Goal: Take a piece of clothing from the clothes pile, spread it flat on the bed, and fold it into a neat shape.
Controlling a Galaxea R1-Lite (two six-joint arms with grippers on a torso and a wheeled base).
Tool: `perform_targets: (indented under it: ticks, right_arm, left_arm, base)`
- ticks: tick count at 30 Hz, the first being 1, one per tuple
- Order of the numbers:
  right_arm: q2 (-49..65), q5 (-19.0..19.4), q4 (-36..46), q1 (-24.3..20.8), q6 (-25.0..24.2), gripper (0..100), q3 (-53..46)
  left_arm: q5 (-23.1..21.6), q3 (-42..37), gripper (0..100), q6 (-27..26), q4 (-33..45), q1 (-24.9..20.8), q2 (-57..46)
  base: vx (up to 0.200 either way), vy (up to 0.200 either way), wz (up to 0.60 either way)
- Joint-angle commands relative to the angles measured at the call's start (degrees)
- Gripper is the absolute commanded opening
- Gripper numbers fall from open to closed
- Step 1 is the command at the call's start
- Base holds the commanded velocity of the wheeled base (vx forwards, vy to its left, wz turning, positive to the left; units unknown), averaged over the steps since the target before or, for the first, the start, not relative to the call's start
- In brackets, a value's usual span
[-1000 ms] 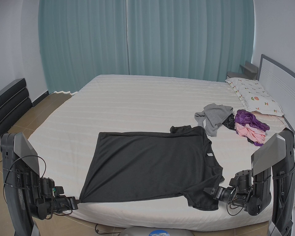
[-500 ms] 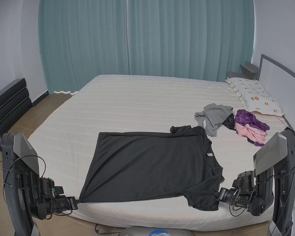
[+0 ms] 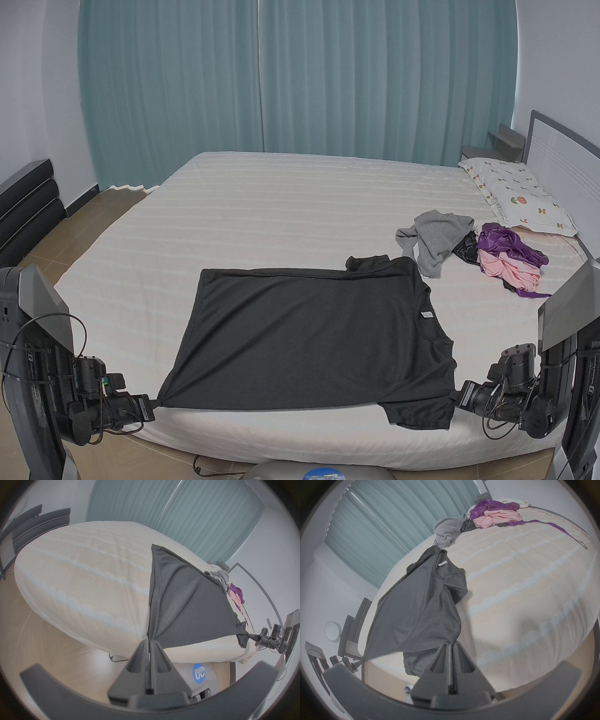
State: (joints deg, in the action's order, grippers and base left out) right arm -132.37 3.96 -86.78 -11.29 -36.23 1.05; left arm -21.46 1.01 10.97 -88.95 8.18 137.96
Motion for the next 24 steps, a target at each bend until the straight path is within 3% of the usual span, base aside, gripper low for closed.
perform_targets:
  ticks: [1,7,11,17,24]
  right_arm:
    - [5.1,0.3,5.4,0.2,0.8,0,-1.0]
    - [13.2,1.9,20.7,1.8,3.4,0,-1.0]
    - [15.3,2.7,26.2,1.7,3.6,0,-1.0]
    - [15.8,2.5,31.0,1.2,5.2,0,-1.0]
    - [16.2,2.4,32.5,0.9,5.9,0,-1.0]
  left_arm:
    - [0.1,-1.0,0,0.0,-1.0,0.2,-1.2]
    - [0.5,-1.0,0,-0.1,-1.0,0.3,-1.5]
    - [0.9,-1.0,0,-0.2,-0.8,0.3,-1.3]
    - [2.3,-1.0,0,-0.8,2.0,0.3,-3.0]
    - [2.4,-1.0,0,-3.9,10.7,0.3,-8.8]
  base:
    - [0.0,0.0,0.0]
    - [0.0,0.0,0.0]
    - [0.0,0.0,0.0]
    - [0.0,0.0,0.0]
    - [0.0,0.0,0.0]
